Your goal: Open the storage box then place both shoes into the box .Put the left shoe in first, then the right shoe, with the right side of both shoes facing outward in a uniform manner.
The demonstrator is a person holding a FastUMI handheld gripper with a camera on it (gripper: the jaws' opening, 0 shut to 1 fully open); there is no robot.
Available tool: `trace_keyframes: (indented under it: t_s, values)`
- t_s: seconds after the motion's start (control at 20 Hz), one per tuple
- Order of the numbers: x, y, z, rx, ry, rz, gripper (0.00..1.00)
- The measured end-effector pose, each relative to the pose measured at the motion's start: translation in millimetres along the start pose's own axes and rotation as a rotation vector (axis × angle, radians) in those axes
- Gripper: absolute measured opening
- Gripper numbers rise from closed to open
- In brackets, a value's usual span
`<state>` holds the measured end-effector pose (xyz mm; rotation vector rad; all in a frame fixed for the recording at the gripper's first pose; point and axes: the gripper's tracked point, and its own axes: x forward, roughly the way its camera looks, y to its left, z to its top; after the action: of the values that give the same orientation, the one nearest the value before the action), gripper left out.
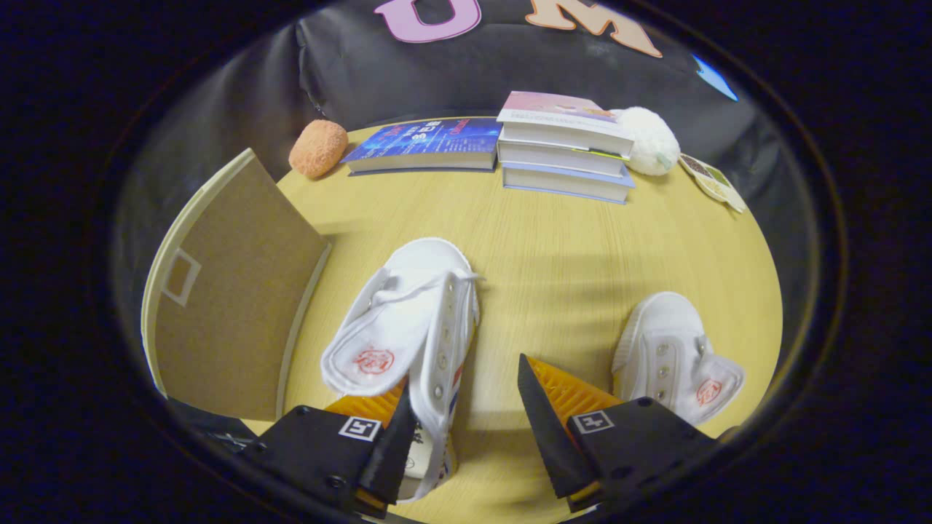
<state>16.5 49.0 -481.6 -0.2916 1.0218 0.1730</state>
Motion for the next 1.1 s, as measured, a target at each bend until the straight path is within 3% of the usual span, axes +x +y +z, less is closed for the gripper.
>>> trace_keyframes:
  t_s: [0.05, 0.3, 0.6, 0.8, 1.1]
  values:
    - [3, -2, 5, -0.008, -0.003, -0.009, 0.8]
    - [14, 21, 9, 0.017, 0.019, 0.091, 0.47]
    - [13, 14, 6, 0.121, 0.076, 0.107, 0.11]
    - [8, 23, -4, 0.219, 0.14, 0.175, 0.11]
    - [-37, 61, -13, 0.518, 0.226, 0.387, 0.11]
